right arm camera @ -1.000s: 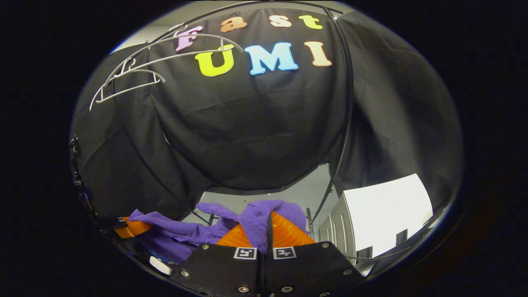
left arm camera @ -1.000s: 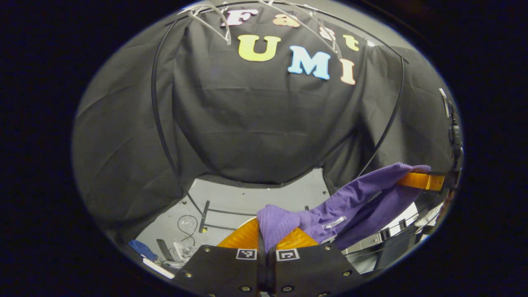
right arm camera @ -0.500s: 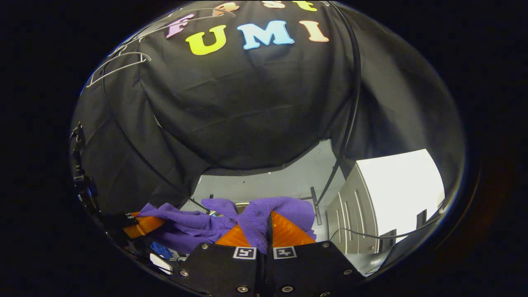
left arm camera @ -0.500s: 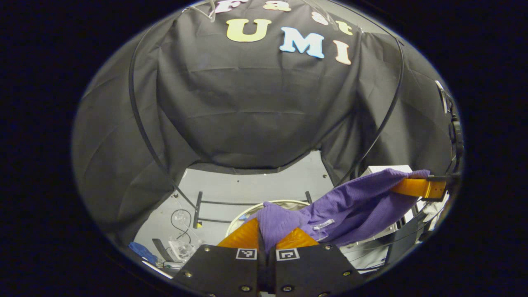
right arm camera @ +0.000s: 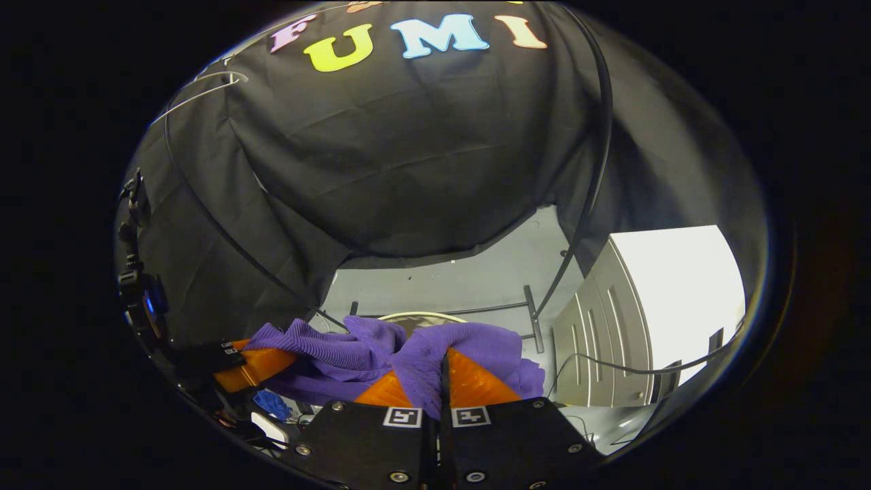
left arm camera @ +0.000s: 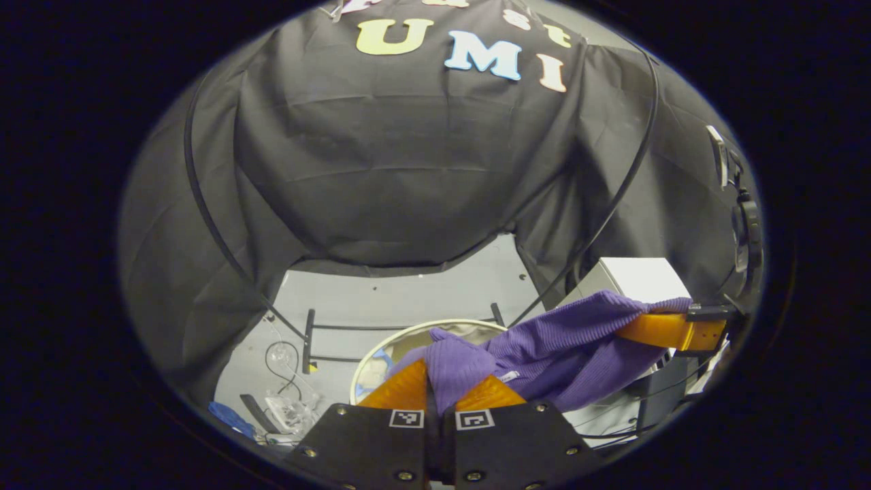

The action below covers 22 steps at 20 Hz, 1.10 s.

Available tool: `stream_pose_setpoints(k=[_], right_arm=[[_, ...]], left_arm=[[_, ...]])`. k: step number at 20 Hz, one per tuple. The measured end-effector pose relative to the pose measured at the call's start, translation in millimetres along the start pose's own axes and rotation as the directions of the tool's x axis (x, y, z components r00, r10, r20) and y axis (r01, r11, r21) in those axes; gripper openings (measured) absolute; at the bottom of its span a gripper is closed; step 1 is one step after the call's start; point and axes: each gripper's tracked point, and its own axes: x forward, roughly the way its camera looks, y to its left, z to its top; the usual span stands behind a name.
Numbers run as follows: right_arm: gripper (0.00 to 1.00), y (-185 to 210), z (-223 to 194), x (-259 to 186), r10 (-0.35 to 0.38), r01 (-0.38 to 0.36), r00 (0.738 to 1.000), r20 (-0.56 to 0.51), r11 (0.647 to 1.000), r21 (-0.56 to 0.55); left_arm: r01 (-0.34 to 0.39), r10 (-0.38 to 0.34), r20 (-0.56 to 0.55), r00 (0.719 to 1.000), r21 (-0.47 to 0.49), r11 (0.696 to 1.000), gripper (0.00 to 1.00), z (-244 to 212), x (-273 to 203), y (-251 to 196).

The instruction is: Grasp the clothes on the hanger with both hands and then place them into the laundry hamper below.

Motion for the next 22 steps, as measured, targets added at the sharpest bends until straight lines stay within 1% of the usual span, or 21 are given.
stream_pose_setpoints(k=[4, 6, 7, 10, 11, 12, 13, 14, 15, 17, 18, 19, 20, 22], right_arm=[[0.03, 4.0, -0.8, 3.1, 0.007, -0.007, 1.0, -0.019, 1.0, -0.002], [0.04, 6.5, -3.3, 4.1, 0.011, -0.011, 0.999, -0.032, 1.0, 0.0], [0.05, 7.0, -4.2, 4.0, 0.013, -0.013, 0.999, -0.04, 1.0, 0.0], [0.08, 8.9, -15.2, 3.6, 0.017, -0.016, 0.997, -0.07, 1.0, 0.016], [0.05, 9.1, -16.0, 1.7, 0.016, -0.014, 0.997, -0.075, 1.0, 0.026], [0.07, 10.0, -16.4, -0.1, 0.017, -0.015, 0.997, -0.075, 0.999, 0.036], [0.22, 10.2, -17.5, -2.2, 0.022, -0.019, 0.997, -0.072, 0.999, 0.045], [0.26, 12.1, -14.7, -4.4, 0.029, -0.025, 0.997, -0.068, 0.998, 0.054], [0.41, 14.1, -11.8, -6.9, 0.037, -0.034, 0.997, -0.064, 0.998, 0.059], [0.64, 12.5, -3.9, -13.1, 0.027, -0.025, 0.998, -0.05, 0.998, 0.057], [0.75, 10.9, 1.7, -16.0, 0.02, -0.018, 0.999, -0.041, 0.998, 0.053], [0.92, 8.9, 5.5, -20.7, 0.01, -0.008, 1.0, -0.029, 0.999, 0.049], [0.95, 6.4, 8.9, -25.7, 0.0, 0.001, 1.0, -0.019, 0.999, 0.046], [0.96, 0.9, 16.5, -37.7, -0.013, 0.012, 1.0, 0.0, 0.999, 0.044]], left_arm=[[-0.005, 0.005, -0.009, 1.0, 0.004, 1.0, 0.02, -0.7, 6.9, -0.5], [-0.031, 0.031, -0.017, 0.999, -0.003, 1.0, 0.02, -1.2, 8.2, 3.2], [-0.044, 0.044, -0.022, 0.999, -0.01, 0.999, 0.02, -2.5, 9.1, 4.7], [-0.047, 0.046, -0.045, 0.998, -0.029, 0.998, 0.02, -5.9, 13.9, -1.1], [-0.047, 0.046, -0.05, 0.998, -0.026, 0.999, 0.04, -7.3, 14.1, -2.0], [-0.054, 0.053, -0.059, 0.997, -0.019, 0.998, 0.04, -10.1, 15.8, -2.4], [-0.06, 0.059, -0.062, 0.996, -0.017, 0.998, 0.09, -11.7, 12.5, -1.0], [-0.056, 0.055, -0.066, 0.996, -0.024, 0.998, 0.12, -11.4, 10.5, -2.2], [-0.051, 0.048, -0.061, 0.997, -0.035, 0.998, 0.24, -13.0, 6.5, -3.3], [-0.05, 0.048, -0.045, 0.998, -0.046, 0.998, 0.61, -8.0, -3.6, -2.7], [-0.064, 0.063, -0.04, 0.997, -0.043, 0.997, 0.79, -5.8, -9.1, 1.8], [-0.087, 0.086, -0.035, 0.996, -0.039, 0.995, 0.97, -4.3, -15.7, 8.8], [-0.102, 0.101, -0.03, 0.994, -0.037, 0.994, 0.94, -0.7, -22.1, 13.7], [-0.116, 0.115, -0.013, 0.993, -0.045, 0.992, 0.94, 8.6, -40.3, 18.2]])
